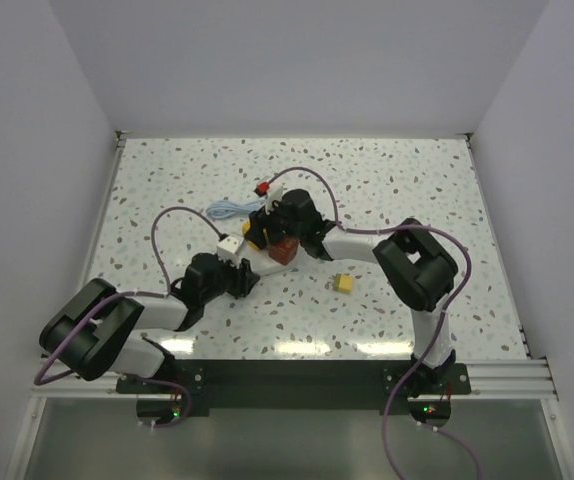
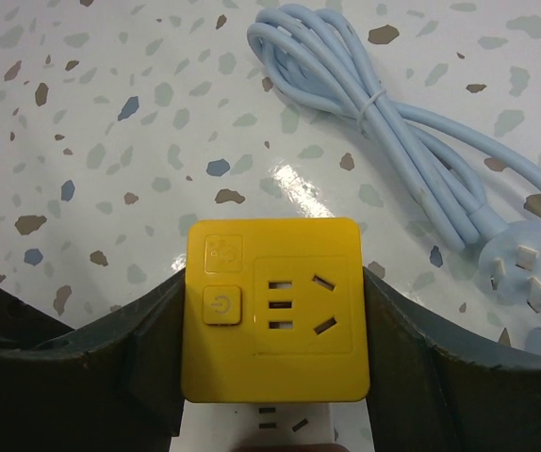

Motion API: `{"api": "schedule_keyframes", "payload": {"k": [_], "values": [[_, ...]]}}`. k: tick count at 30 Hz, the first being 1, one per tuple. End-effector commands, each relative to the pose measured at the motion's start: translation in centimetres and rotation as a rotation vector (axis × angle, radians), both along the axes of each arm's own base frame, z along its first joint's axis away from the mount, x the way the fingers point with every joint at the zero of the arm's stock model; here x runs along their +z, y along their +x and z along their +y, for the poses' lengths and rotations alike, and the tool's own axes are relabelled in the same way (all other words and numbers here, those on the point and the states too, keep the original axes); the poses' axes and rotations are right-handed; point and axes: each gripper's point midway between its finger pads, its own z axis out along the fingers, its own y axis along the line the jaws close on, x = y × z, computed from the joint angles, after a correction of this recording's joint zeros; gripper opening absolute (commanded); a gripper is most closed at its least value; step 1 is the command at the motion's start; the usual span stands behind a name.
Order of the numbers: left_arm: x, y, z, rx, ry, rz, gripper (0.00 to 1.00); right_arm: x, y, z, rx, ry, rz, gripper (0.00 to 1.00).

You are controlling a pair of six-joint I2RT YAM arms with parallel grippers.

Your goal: Insert the plug

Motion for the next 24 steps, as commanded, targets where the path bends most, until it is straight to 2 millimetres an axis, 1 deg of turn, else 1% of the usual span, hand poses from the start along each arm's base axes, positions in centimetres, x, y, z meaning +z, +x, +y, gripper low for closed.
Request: {"api": "schedule_keyframes", "payload": {"k": [1,2,3,4,5,6,7,8,9,10,11,12,13,14,15,17,18,19,21,22,23,24], "values": [[2.5,1.8,0.3,0.058,-0.029,-0.091,0.48,-16.3,-29.1,-14.1,0.155,-0.75,1.092,0.0],[2.6,1.7,0.3,0.062,-0.036,-0.09,0.6,-16.1,-28.1,-12.9,0.157,-0.723,1.067,0.0],[2.9,1.7,0.4,0.071,-0.042,-0.094,0.66,-16.1,-27.6,-12.3,0.155,-0.712,1.046,0.0],[3.3,1.5,0.7,0.08,-0.05,-0.101,0.73,-15.9,-26.6,-11.1,0.156,-0.686,1.011,0.0],[3.6,1.3,0.8,0.087,-0.06,-0.102,0.74,-15.8,-26.2,-10.6,0.157,-0.676,1.001,0.0],[4.5,1.3,0.9,0.097,-0.076,-0.126,0.76,-15.7,-25.7,-10.1,0.158,-0.662,0.984,0.0],[4.2,1.0,1.3,0.11,-0.068,-0.108,0.8,-15.6,-25.0,-9.2,0.153,-0.638,0.96,0.0],[4.4,0.8,1.5,0.123,-0.078,-0.104,0.82,-15.3,-24.3,-8.3,0.15,-0.616,0.936,0.0],[5.6,0.8,1.6,0.132,-0.1,-0.129,0.84,-15.1,-23.7,-7.8,0.145,-0.601,0.916,0.0],[5.4,0.4,1.9,0.137,-0.103,-0.121,0.87,-15.0,-23.0,-7.1,0.137,-0.58,0.89,0.0],[5.9,0.2,1.9,0.145,-0.122,-0.12,0.97,-14.6,-22.4,-6.4,0.136,-0.564,0.861,0.0],[6.9,-0.1,2.0,0.147,-0.147,-0.142,1.0,-14.5,-21.7,-6.1,0.128,-0.563,0.835,0.0],[7.0,-0.3,2.2,0.151,-0.152,-0.137,1.0,-14.4,-21.0,-5.9,0.112,-0.564,0.802,0.0],[7.2,-0.6,2.2,0.154,-0.164,-0.132,1.0,-14.1,-20.2,-5.2,0.108,-0.55,0.777,0.0],[8.1,-0.8,2.2,0.151,-0.187,-0.153,1.0,-14.0,-19.7,-4.7,0.107,-0.546,0.757,0.0],[8.4,-1.1,2.2,0.152,-0.198,-0.145,1.0,-13.9,-18.2,-3.4,0.095,-0.527,0.713,0.0],[8.5,-1.2,2.7,0.175,-0.182,-0.139,1.0,-13.8,-17.5,-2.9,0.085,-0.516,0.695,0.0],[8.6,-1.3,2.8,0.181,-0.176,-0.137,1.0,-13.4,-16.8,-1.9,0.084,-0.493,0.674,0.0],[8.9,-1.5,3.4,0.208,-0.169,-0.147,1.0,-13.4,-15.8,-0.8,0.076,-0.469,0.643,0.0],[9.1,-1.7,3.6,0.213,-0.172,-0.149,1.0,-12.8,-15.0,0.2,0.075,-0.448,0.619,0.0],[9.6,-1.7,3.8,0.224,-0.182,-0.163,1.0,-12.6,-14.4,0.6,0.071,-0.437,0.605,0.0],[9.6,-1.8,3.9,0.226,-0.181,-0.159,1.0,-12.6,-14.1,1.0,0.074,-0.434,0.594,0.0]]}}
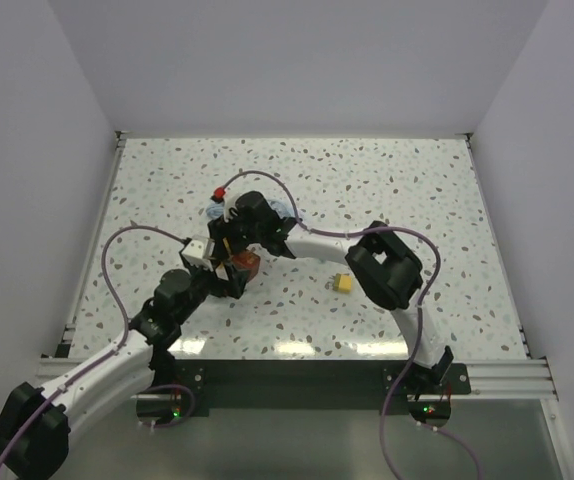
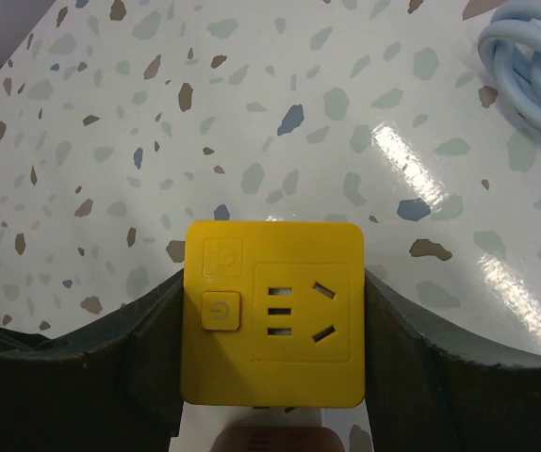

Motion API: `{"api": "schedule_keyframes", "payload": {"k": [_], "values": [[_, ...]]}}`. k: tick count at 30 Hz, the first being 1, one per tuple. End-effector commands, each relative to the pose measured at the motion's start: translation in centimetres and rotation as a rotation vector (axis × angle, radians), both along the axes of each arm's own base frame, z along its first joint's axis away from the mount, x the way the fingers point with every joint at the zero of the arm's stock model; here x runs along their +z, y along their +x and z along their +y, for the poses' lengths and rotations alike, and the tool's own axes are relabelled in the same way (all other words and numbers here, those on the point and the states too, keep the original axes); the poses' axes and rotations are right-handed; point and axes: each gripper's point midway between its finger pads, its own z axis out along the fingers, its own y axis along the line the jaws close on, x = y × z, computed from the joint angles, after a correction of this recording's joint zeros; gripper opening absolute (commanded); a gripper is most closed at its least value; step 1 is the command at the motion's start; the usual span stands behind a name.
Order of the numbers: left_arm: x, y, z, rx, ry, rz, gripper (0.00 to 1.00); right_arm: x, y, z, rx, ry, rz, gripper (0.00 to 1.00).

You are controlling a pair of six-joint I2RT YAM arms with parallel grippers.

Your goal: Insert the plug

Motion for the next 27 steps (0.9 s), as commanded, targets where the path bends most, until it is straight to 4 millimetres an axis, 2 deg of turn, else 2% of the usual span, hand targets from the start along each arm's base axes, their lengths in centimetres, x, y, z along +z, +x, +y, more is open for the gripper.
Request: {"api": "schedule_keyframes", "payload": {"k": [1,3,4,6,11,15,16,18,21,22,25,26,27], "values": [[1.7,0.2,0.5,0.045,-0.024,-0.017,1.0,-13.4,-9.0,-6.9,0.03,-0.447,0.377,0.0],[2.0,0.2,0.9,0.064,-0.019,-0.022,1.0,-13.3,-8.4,-6.1,0.035,-0.436,0.358,0.0],[2.0,0.3,1.0,0.069,-0.013,-0.02,1.0,-12.5,-7.6,-5.1,0.036,-0.412,0.336,0.0],[2.0,0.4,1.2,0.082,-0.002,-0.014,1.0,-12.7,-7.0,-4.4,0.039,-0.407,0.322,0.0],[2.3,0.4,1.1,0.08,0.002,-0.015,1.0,-11.0,-5.2,-2.0,0.041,-0.349,0.285,0.03],[2.7,0.4,0.8,0.065,0.025,-0.021,1.0,-9.3,-3.8,-1.0,0.044,-0.317,0.257,0.16],[2.8,0.3,0.7,0.062,0.027,-0.024,1.0,-8.5,-3.4,-0.6,0.047,-0.3,0.245,0.23],[3.1,0.1,0.4,0.049,0.029,-0.038,1.0,-7.3,-2.7,-0.1,0.057,-0.276,0.218,0.29],[3.5,0.1,0.3,0.058,0.036,-0.048,1.0,-5.5,-1.8,0.1,0.068,-0.255,0.186,0.44],[3.5,0.1,0.4,0.071,0.042,-0.05,1.0,-5.2,-1.7,0.2,0.072,-0.251,0.18,0.52],[3.9,0.3,0.2,0.073,0.054,-0.05,1.0,-3.6,-1.4,0.3,0.087,-0.229,0.163,0.58],[3.9,0.3,0.0,0.068,0.057,-0.049,1.0,-2.5,-1.5,0.4,0.101,-0.205,0.158,0.66],[4.0,0.3,0.0,0.069,0.059,-0.05,1.0,-2.3,-1.8,0.2,0.113,-0.2,0.164,0.72]]}}
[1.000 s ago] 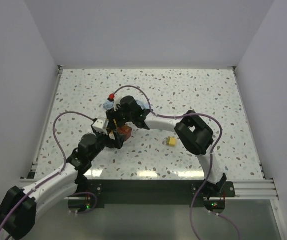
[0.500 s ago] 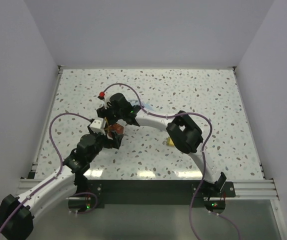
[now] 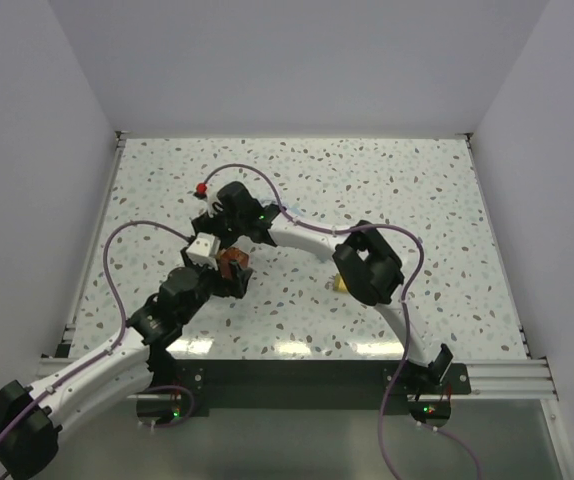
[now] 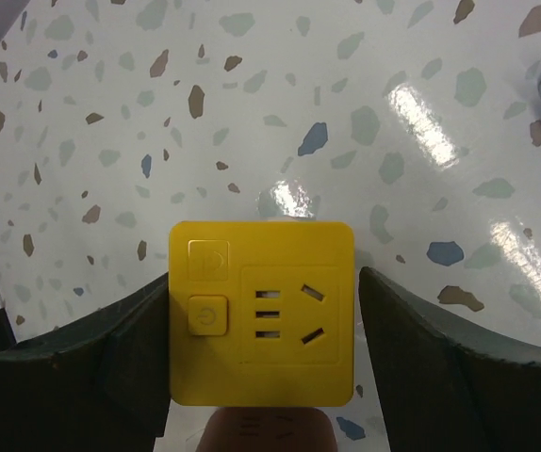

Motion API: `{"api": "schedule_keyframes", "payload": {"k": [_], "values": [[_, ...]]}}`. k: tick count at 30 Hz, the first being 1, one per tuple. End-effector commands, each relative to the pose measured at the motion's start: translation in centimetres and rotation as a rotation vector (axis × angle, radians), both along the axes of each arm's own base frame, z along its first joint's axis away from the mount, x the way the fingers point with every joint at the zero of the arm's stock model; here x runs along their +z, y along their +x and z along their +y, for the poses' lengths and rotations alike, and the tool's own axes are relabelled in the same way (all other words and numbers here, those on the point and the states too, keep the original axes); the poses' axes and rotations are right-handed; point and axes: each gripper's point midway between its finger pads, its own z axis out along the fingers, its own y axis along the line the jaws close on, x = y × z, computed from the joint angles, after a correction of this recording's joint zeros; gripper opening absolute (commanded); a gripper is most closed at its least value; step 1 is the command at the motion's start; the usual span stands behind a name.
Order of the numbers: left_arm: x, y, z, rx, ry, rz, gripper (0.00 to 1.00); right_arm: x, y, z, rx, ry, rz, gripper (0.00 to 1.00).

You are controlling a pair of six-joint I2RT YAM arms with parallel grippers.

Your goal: Insert the plug

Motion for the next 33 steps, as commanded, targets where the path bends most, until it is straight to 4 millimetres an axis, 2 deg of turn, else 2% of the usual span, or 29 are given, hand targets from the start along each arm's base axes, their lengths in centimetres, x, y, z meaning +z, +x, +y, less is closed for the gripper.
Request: {"api": "schedule_keyframes", "payload": {"k": [1,5,6,8,10,11,12,13,16,17,19,21,22,23,24,25,26,28,29,30,31,32,33], "values": [[2.3,1.0,-0.2,0.024,0.01,-0.049,1.0,-3.0,-2.7,-3.4,0.057,-0.142,0.12,0.76],[2.6,1.1,-1.5,-0.014,0.044,-0.061,1.0,0.2,-2.6,-3.8,0.084,-0.044,0.108,0.84],[2.7,1.1,-1.6,-0.021,0.05,-0.068,1.0,1.5,-2.8,-4.1,0.095,-0.018,0.107,0.87],[3.2,1.1,-2.5,-0.047,0.041,-0.084,1.0,3.1,-2.1,-4.5,0.091,0.03,0.09,0.89],[3.4,1.1,-3.0,-0.06,0.042,-0.091,1.0,5.4,-2.5,-5.1,0.109,0.086,0.077,0.91],[3.7,1.1,-3.3,-0.067,0.034,-0.099,1.0,6.4,-1.9,-5.4,0.103,0.12,0.061,0.91],[3.8,1.2,-3.4,-0.069,0.036,-0.102,1.0,6.6,-2.1,-5.7,0.11,0.13,0.065,0.93],[4.0,1.4,-3.8,-0.074,0.035,-0.105,1.0,8.6,-2.3,-6.0,0.12,0.163,0.042,0.93],[4.3,1.8,-4.6,-0.09,0.044,-0.107,1.0,10.0,-2.2,-7.3,0.11,0.196,0.011,0.94],[4.6,2.0,-5.0,-0.095,0.043,-0.112,1.0,11.6,-2.0,-7.9,0.104,0.222,-0.014,0.94],[4.6,2.5,-5.7,-0.103,0.055,-0.106,1.0,11.7,-2.1,-9.1,0.084,0.216,-0.018,0.94],[4.5,3.2,-6.8,-0.116,0.065,-0.091,1.0,12.5,-1.5,-11.0,0.019,0.208,-0.059,0.94],[4.5,3.5,-7.4,-0.127,0.066,-0.088,1.0,14.3,-0.6,-12.5,-0.043,0.225,-0.102,0.95],[4.3,3.7,-7.9,-0.138,0.072,-0.078,1.0,13.2,-0.4,-13.8,-0.089,0.202,-0.092,0.95],[3.6,4.3,-8.9,-0.149,0.087,-0.054,1.0,13.4,0.2,-15.0,-0.14,0.197,-0.102,0.95],[3.6,4.5,-9.8,-0.166,0.08,-0.054,1.0,13.6,1.3,-16.8,-0.213,0.194,-0.107,0.95],[3.3,4.9,-10.3,-0.171,0.081,-0.042,1.0,14.0,1.7,-19.0,-0.302,0.177,-0.142,0.96],[2.4,6.0,-12.2,-0.195,0.083,-0.015,1.0,14.0,2.9,-22.1,-0.413,0.152,-0.175,0.98],[2.1,6.4,-12.8,-0.2,0.08,-0.004,1.0,13.3,2.7,-23.6,-0.454,0.126,-0.179,0.99],[1.5,7.1,-14.0,-0.215,0.084,0.016,1.0,14.6,3.1,-25.4,-0.524,0.12,-0.228,0.99],[1.0,7.5,-14.5,-0.219,0.088,0.03,1.0,15.0,3.0,-26.5,-0.552,0.111,-0.245,0.99],[0.7,7.9,-15.1,-0.218,0.084,0.044,1.0,14.4,3.1,-28.2,-0.591,0.085,-0.244,0.99],[-0.1,8.5,-15.9,-0.22,0.089,0.064,1.0,15.7,3.0,-29.4,-0.627,0.094,-0.276,0.99]]}}
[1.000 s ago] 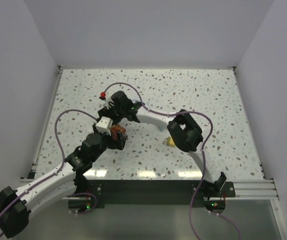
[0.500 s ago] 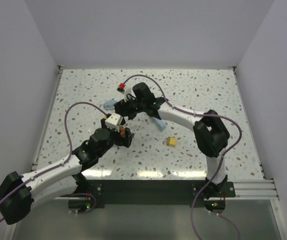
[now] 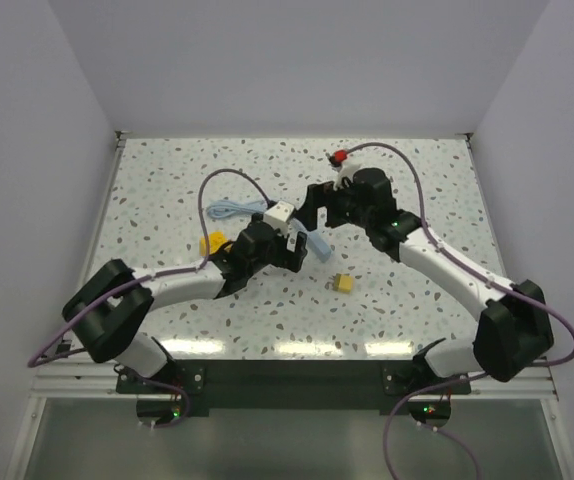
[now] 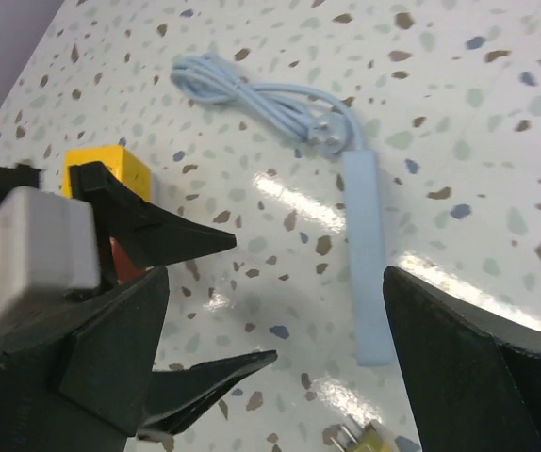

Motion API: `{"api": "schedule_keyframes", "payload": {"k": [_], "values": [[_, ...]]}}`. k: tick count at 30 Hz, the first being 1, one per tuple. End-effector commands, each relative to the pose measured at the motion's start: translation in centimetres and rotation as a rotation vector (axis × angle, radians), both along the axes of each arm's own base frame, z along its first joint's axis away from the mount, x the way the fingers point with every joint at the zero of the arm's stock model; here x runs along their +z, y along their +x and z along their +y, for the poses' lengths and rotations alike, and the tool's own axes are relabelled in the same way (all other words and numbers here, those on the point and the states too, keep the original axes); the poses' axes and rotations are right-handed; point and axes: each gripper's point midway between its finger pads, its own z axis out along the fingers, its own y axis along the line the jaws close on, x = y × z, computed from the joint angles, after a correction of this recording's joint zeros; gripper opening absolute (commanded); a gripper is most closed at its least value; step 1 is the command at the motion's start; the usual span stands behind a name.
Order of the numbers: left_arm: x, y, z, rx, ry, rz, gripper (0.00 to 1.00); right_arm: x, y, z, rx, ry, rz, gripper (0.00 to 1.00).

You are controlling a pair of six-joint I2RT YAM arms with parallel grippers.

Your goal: Insert the plug

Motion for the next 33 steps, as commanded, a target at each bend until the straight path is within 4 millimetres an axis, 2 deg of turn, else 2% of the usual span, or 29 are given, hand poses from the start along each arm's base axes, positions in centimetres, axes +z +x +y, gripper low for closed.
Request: {"api": "schedule_keyframes", "payload": {"k": [1,4,7,9,16,17,18,23,26,30,33], "values": [[1.3,2.0,-3.0,-0.016,-0.07,-0.012,1.0,3.0,1.0,-5.0,-0.19,-0.022,-0.094,0.99],[-0.2,3.0,-4.5,-0.02,-0.067,0.027,1.0,3.8,1.3,-8.4,-0.276,-0.025,-0.114,0.99],[-1.1,3.6,-6.2,-0.039,-0.101,0.055,1.0,3.9,1.8,-11.0,-0.338,-0.025,-0.108,0.99],[-1.5,4.1,-6.9,-0.028,-0.13,0.062,1.0,3.9,2.0,-11.9,-0.359,-0.024,-0.112,0.99],[-2.0,5.6,-8.2,0.005,-0.156,0.08,1.0,4.2,1.3,-11.8,-0.33,0.014,-0.119,0.99],[-1.6,6.1,-8.6,0.01,-0.158,0.075,1.0,4.3,1.1,-11.7,-0.323,0.019,-0.122,0.99],[-2.3,6.2,-8.6,0.018,-0.139,0.09,1.0,4.4,1.0,-11.7,-0.321,0.021,-0.126,0.99],[-3.1,7.3,-9.2,0.035,-0.119,0.095,1.0,4.5,0.7,-12.0,-0.326,0.018,-0.137,0.99],[-4.2,7.5,-8.9,0.05,-0.075,0.109,1.0,4.6,0.5,-11.9,-0.316,0.019,-0.139,0.99],[-5.8,8.0,-7.3,0.113,0.019,0.118,1.0,4.4,0.5,-11.8,-0.311,0.022,-0.139,0.99],[-6.1,8.3,-7.0,0.127,0.048,0.118,1.0,4.5,0.5,-11.6,-0.301,0.023,-0.143,0.99]]}}
